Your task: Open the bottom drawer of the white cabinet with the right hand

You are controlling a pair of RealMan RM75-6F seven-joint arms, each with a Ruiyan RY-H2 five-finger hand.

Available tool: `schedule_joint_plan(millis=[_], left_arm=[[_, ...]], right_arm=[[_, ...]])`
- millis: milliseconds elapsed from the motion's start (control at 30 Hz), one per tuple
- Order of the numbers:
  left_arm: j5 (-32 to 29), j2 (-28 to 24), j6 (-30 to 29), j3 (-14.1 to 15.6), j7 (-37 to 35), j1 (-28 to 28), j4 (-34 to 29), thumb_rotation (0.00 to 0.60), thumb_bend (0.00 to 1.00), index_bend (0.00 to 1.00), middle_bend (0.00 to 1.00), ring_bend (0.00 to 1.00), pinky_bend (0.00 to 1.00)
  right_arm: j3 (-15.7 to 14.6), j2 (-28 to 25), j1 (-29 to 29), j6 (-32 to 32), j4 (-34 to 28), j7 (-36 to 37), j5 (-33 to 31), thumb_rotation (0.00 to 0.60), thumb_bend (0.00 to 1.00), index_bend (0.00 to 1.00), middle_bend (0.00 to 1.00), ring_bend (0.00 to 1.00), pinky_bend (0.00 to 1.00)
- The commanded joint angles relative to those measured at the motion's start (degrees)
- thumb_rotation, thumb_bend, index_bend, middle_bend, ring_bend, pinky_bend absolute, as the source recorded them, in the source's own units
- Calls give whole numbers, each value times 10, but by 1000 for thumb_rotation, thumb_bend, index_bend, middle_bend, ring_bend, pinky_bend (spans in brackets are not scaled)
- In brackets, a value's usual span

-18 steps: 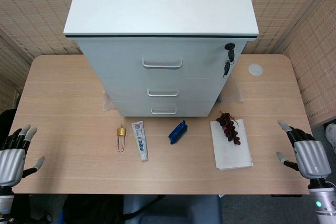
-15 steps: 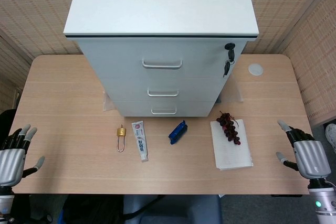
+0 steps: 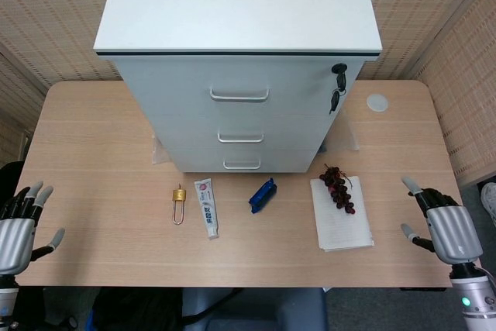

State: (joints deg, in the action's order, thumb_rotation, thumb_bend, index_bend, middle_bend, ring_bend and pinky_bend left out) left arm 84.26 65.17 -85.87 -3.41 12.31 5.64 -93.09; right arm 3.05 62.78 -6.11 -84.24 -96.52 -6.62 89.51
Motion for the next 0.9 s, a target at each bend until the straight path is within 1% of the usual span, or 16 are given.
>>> schedule_joint_plan(millis=[33, 133, 200, 267, 333, 400, 500, 533, 600, 667, 800, 900], left_arm=[[4, -1, -2, 1, -1, 0, -1, 600, 270, 107, 71, 78, 149], [8, -1, -2, 2, -3, 1, -1, 600, 270, 108, 71, 78, 150], [12, 0, -2, 3, -1, 2, 0, 600, 270, 108, 71, 78, 149], [17, -1, -4, 4, -2, 3, 0, 600, 270, 108, 71, 78, 150], [21, -1, -7, 3, -3, 3, 0, 600, 270, 108, 71, 78, 149], [23, -2, -10, 2, -4, 3, 1, 600, 270, 108, 71, 77, 149], [24, -4, -12, 2, -6, 2, 2, 600, 270, 109, 71, 77, 150], [25, -5, -12, 3, -7, 2, 2, 600, 270, 109, 71, 77, 150], [27, -6, -13, 3, -7, 2, 2, 600, 270, 113, 71, 77, 149], [28, -6, -12, 5, -9, 2, 1, 600, 270, 119, 71, 77, 149], [30, -7, -14, 6, -11, 1, 3, 600, 270, 125, 71, 77, 149], [30, -7, -14, 7, -12, 0, 4, 600, 270, 126, 71, 77, 149]], right_arm=[[2, -4, -10, 8, -9, -7, 9, 600, 200, 120, 358, 271, 385], [5, -7, -25, 22, -24, -15, 19, 600, 201, 122, 416, 310, 385], [9, -8, -40, 37, -37, -25, 28, 600, 201, 140, 469, 366, 390], [13, -7, -58, 55, -50, -43, 38, 600, 201, 149, 508, 426, 425], [18, -4, -74, 74, -60, -63, 42, 600, 201, 149, 552, 497, 510], [23, -1, -95, 101, -73, -83, 41, 600, 201, 149, 631, 598, 634], [34, 12, -127, 142, -84, -108, 32, 600, 208, 149, 730, 717, 753], [39, 18, -140, 158, -87, -116, 27, 600, 219, 149, 749, 742, 776], [47, 30, -159, 180, -89, -129, 17, 600, 289, 149, 797, 809, 841], [57, 42, -180, 206, -91, -153, -3, 600, 354, 149, 827, 852, 878], [74, 69, -217, 248, -94, -204, -48, 600, 488, 149, 857, 903, 927], [84, 92, -241, 268, -89, -240, -80, 600, 514, 149, 870, 927, 949]])
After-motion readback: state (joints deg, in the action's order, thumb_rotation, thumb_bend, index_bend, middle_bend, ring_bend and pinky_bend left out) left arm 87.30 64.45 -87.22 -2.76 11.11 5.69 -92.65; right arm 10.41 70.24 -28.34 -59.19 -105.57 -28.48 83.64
